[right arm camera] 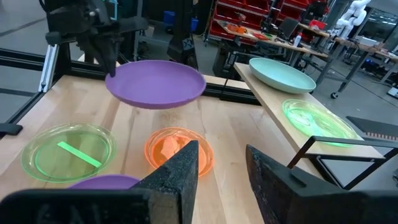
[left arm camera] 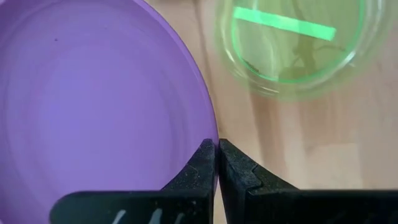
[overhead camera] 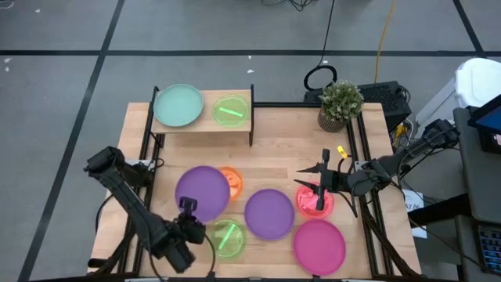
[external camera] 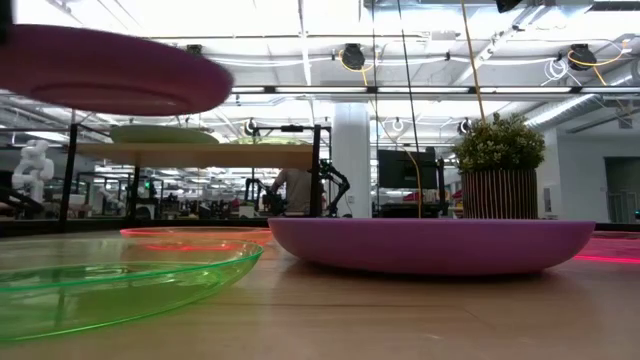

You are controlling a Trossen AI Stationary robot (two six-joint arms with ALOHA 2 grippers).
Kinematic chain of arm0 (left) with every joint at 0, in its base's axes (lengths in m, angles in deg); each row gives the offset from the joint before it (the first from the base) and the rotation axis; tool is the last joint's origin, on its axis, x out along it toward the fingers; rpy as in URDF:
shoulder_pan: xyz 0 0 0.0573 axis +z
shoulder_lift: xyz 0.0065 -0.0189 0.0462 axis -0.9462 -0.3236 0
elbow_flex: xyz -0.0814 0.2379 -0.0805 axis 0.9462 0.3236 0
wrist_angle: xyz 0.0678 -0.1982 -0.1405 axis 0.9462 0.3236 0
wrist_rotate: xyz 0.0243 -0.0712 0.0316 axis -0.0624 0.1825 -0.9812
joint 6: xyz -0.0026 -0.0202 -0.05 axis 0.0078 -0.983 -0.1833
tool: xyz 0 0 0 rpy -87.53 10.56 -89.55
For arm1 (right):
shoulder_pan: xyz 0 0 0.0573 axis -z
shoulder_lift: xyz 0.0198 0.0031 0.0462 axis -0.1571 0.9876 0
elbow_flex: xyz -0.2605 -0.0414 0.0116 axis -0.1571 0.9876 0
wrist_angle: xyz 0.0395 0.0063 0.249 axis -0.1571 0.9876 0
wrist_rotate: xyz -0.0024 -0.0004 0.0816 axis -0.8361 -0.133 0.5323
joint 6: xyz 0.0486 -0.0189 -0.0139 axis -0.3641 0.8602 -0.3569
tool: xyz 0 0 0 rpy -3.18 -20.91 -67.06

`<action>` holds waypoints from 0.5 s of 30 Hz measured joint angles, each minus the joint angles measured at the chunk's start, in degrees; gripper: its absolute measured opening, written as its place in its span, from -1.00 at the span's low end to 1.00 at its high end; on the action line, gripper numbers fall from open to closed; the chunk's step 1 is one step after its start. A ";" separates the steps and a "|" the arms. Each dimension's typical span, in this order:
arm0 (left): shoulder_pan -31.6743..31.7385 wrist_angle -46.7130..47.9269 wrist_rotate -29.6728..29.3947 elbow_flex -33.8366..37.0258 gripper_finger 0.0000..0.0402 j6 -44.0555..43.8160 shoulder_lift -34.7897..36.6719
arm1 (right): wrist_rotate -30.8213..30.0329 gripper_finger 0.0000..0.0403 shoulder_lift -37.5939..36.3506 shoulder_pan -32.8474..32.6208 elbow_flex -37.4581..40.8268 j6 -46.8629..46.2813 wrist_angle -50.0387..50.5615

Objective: Place and stack plates onto a shelf
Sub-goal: Stack the left purple plate on on top of the light green plate on the shelf

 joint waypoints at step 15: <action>11.17 -0.35 -4.80 -0.04 -0.96 14.17 14.73 | 0.02 -0.41 0.02 -0.02 0.00 -1.93 2.17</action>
